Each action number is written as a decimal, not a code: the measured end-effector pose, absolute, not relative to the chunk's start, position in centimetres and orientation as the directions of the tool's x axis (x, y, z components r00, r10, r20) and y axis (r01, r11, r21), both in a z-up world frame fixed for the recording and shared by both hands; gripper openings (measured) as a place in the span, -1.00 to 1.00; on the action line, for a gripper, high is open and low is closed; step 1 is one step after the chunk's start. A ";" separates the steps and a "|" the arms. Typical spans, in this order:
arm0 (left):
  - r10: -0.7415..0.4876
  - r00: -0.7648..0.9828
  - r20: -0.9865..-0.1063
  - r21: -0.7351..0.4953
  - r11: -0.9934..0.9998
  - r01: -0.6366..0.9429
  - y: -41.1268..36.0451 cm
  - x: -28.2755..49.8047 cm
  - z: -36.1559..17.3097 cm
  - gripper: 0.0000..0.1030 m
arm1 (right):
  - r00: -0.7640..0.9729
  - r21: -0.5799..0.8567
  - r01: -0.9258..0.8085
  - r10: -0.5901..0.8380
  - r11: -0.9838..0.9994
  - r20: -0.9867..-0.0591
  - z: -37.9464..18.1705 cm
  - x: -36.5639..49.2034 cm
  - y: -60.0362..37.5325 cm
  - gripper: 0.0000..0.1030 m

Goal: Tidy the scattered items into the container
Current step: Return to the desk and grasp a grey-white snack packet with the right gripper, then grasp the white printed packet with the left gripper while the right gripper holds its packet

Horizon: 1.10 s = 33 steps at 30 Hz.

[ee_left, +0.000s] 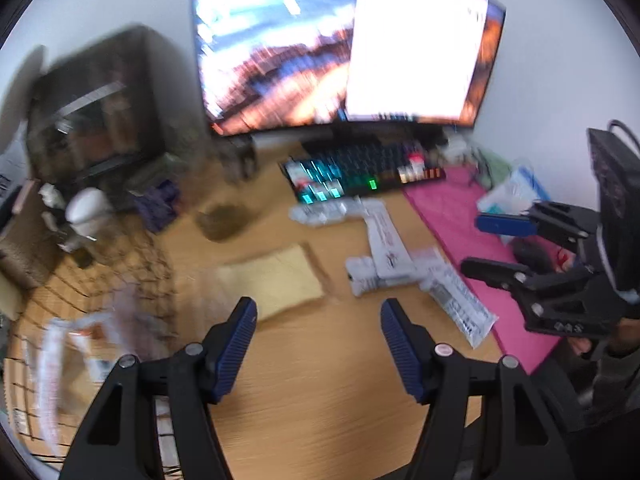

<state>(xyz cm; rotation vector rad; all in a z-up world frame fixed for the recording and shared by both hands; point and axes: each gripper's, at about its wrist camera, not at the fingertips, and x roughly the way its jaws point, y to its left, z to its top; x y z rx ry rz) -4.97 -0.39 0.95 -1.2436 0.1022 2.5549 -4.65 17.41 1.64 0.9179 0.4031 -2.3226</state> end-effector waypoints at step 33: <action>0.196 -0.375 -0.906 0.105 -0.755 -0.647 11.7 -14.3 -9.6 0.37 | -0.530 -0.021 0.534 -0.315 -0.846 -0.787 -6.3 -7.2 25.3 -0.29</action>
